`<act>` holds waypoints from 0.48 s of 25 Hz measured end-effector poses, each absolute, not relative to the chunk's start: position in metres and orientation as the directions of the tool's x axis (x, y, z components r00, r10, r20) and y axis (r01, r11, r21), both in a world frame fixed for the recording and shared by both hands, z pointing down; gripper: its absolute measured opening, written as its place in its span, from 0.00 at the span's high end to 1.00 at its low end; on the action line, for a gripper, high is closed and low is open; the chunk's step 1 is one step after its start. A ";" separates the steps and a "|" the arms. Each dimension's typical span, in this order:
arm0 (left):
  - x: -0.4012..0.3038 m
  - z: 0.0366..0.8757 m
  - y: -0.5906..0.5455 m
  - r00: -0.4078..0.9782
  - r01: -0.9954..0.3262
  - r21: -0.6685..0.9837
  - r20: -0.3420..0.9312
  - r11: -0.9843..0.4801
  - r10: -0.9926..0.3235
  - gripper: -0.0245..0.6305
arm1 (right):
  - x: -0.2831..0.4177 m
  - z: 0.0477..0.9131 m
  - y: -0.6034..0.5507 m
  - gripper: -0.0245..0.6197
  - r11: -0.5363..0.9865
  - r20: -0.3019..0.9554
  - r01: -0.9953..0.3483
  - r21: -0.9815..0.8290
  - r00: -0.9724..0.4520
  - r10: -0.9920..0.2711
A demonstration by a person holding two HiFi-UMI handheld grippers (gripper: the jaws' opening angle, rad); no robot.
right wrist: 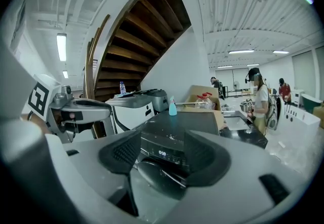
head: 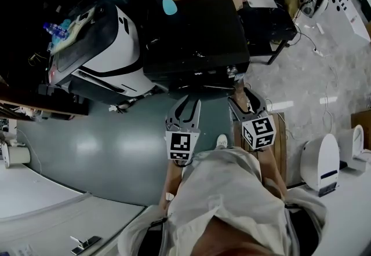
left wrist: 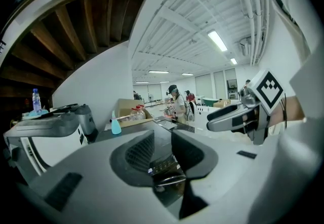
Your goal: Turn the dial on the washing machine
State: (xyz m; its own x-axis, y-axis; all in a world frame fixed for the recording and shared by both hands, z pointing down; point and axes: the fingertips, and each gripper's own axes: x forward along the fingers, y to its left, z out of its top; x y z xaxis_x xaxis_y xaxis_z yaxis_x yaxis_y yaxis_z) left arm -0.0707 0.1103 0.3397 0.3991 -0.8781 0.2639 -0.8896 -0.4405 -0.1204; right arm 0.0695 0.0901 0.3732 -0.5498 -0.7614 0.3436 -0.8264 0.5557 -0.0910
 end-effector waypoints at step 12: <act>-0.037 0.350 0.080 0.394 -0.886 -0.125 0.308 -0.447 -0.866 0.80 | 0.095 0.386 0.053 0.56 0.570 0.353 -0.809 -0.144 -0.580 -0.734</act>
State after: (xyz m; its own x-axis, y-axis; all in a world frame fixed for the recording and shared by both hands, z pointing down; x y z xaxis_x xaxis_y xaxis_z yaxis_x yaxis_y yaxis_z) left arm -0.0371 0.0795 0.3499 0.3936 -0.8661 0.3082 -0.8857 -0.4470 -0.1251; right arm 0.0947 0.0532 0.3859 -0.5799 -0.7344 0.3526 -0.8091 0.5698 -0.1440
